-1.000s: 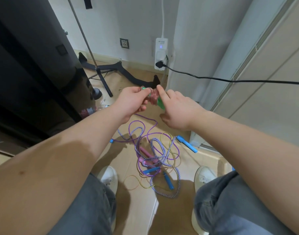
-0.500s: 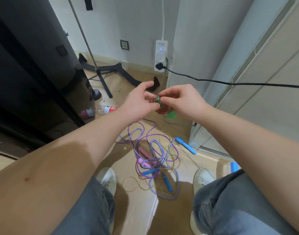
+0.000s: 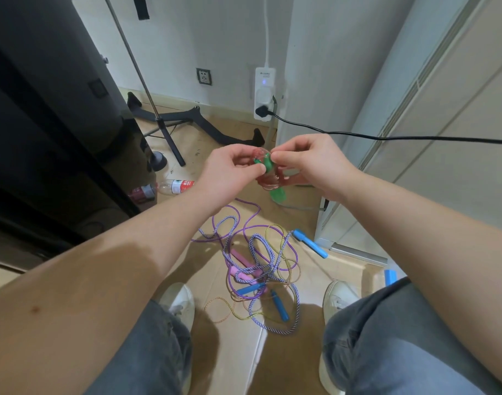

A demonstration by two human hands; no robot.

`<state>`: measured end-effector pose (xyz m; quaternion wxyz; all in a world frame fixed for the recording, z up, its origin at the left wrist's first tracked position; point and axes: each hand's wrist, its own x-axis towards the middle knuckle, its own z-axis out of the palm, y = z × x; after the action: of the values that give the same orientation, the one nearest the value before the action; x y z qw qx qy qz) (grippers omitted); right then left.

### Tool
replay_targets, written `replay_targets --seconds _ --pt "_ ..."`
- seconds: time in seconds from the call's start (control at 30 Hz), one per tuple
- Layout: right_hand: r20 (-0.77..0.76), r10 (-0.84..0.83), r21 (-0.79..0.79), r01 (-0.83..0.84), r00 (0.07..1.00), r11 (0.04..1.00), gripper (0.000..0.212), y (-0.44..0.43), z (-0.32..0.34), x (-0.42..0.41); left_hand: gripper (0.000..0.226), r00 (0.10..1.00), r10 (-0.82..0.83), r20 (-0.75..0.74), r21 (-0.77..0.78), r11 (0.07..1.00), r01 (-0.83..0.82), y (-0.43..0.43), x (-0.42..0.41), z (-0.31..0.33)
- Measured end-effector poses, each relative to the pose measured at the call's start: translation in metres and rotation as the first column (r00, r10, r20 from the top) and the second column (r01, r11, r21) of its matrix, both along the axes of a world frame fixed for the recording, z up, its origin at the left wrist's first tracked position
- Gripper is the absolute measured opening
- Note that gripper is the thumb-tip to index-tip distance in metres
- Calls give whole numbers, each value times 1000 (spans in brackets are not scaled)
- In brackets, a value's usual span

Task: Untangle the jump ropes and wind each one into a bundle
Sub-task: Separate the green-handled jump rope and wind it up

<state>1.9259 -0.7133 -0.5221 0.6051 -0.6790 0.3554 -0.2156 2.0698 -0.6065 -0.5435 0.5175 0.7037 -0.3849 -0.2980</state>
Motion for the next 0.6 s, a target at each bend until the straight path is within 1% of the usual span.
replay_targets --seconds 0.03,0.1,0.17,0.2,0.27,0.4,0.53,0.6 --pt "16 -3 34 2 1000 999 1 -1 0 0 37 1000 3 -15 -12 1000 -3 0 0 0" --pt "85 -36 180 20 996 983 6 -1 1 1 43 999 34 -43 -45 998 -35 -1 0 1" --pt "129 -75 304 33 989 952 13 -1 2 2 38 995 67 -77 -76 994 -73 -1 1 5" --pt "132 -76 318 31 988 948 16 -2 2 3 34 994 68 -84 -82 994 -75 -1 2 7" --pt "112 -57 290 22 992 957 22 -2 1 5 28 998 44 -50 -86 995 -48 0 3 7" --pt "32 -21 201 15 999 979 19 1 0 7 29 997 23 75 -95 995 -16 2 1 2" --pt "12 8 178 -10 1000 984 23 0 1 6 23 991 39 127 -112 993 -25 2 -2 3" --pt "-5 25 161 -24 1000 987 26 -1 1 7 18 983 41 179 -113 993 -21 1 -4 4"
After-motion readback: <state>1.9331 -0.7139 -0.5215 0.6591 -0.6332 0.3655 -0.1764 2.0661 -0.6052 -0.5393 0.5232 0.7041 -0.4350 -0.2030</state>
